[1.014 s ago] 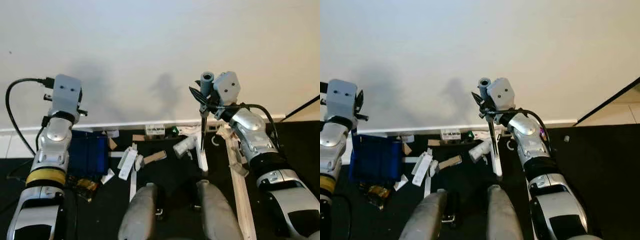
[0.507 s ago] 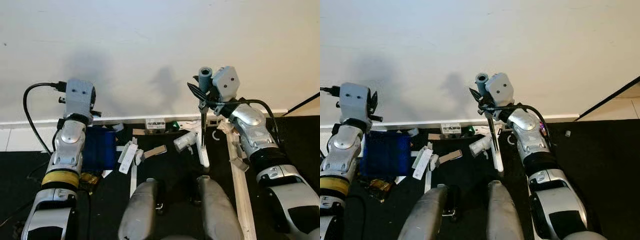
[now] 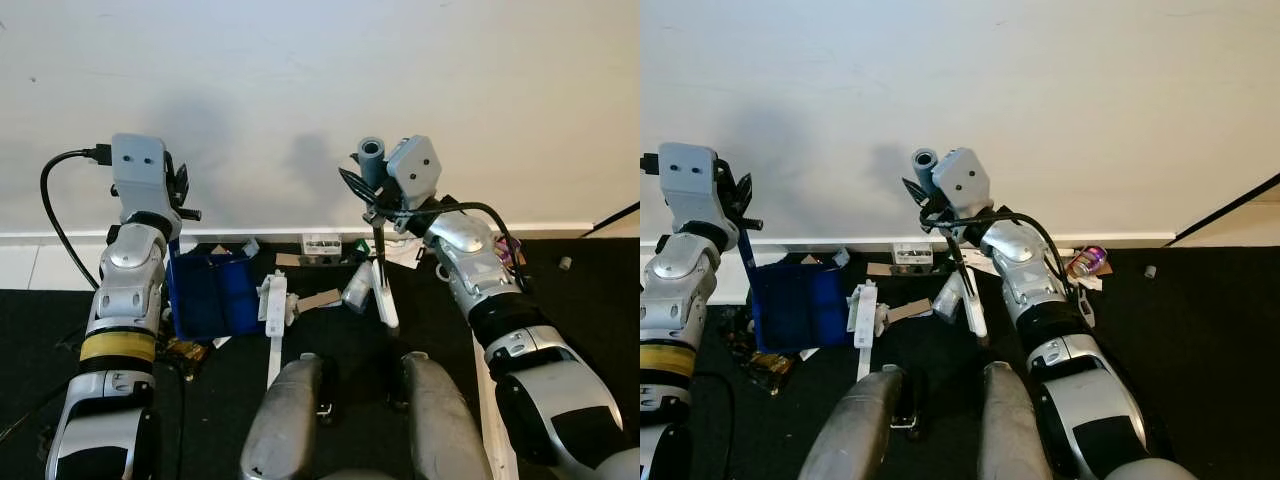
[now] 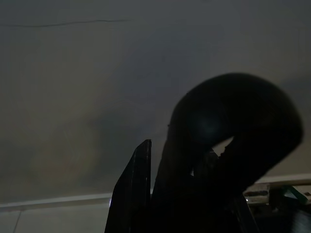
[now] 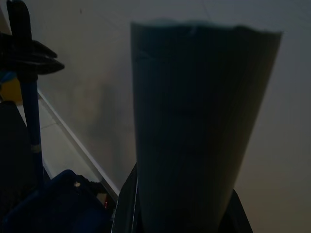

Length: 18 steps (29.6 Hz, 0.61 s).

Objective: Sweep floor

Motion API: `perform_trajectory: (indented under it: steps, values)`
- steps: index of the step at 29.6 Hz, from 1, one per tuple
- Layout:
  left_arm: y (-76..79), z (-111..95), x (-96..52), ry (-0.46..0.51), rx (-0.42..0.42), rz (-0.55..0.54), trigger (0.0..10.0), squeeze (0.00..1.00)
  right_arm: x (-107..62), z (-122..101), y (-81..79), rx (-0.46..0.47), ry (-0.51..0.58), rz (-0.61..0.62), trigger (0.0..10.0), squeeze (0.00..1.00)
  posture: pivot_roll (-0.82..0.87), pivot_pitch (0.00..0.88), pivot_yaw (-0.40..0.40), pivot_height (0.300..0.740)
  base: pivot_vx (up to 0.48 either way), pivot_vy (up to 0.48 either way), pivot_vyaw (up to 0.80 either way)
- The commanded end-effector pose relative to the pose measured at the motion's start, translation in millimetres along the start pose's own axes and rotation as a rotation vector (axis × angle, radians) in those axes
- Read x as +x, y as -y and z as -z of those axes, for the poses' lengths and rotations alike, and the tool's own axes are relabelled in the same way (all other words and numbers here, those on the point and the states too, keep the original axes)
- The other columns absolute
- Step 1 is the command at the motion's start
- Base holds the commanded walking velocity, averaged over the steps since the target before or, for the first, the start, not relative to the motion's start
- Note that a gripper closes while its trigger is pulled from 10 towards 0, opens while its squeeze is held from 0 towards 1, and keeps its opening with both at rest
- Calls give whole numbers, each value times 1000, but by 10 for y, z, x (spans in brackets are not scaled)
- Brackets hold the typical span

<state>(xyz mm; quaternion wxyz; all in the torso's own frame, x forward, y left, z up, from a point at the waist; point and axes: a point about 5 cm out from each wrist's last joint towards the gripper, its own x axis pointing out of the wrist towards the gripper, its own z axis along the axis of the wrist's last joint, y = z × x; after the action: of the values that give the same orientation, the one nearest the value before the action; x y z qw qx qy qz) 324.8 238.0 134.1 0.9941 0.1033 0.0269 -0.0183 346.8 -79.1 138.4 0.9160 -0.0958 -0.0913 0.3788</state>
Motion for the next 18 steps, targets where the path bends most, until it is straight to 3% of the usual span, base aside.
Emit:
perform_trajectory:
  steps: [1, 6, 18]
  values:
    - [482, 136, -21, -41, -220, 220, 10000, 0, 18, 40, -105, 9, 4, -25, 10000, 0, 22, 267, 51, 740, 0, 0, 0]
    - [719, 81, -43, -52, -261, 337, 10000, 0, 32, 29, -129, 9, 14, -28, 10000, 0, 16, 257, 54, 740, 0, 0, 0]
    - [720, 25, -136, -70, -221, 394, 10000, 0, -93, 98, -40, -3, -5, 25, 10000, 0, 9, 231, 70, 740, 0, 0, 0]
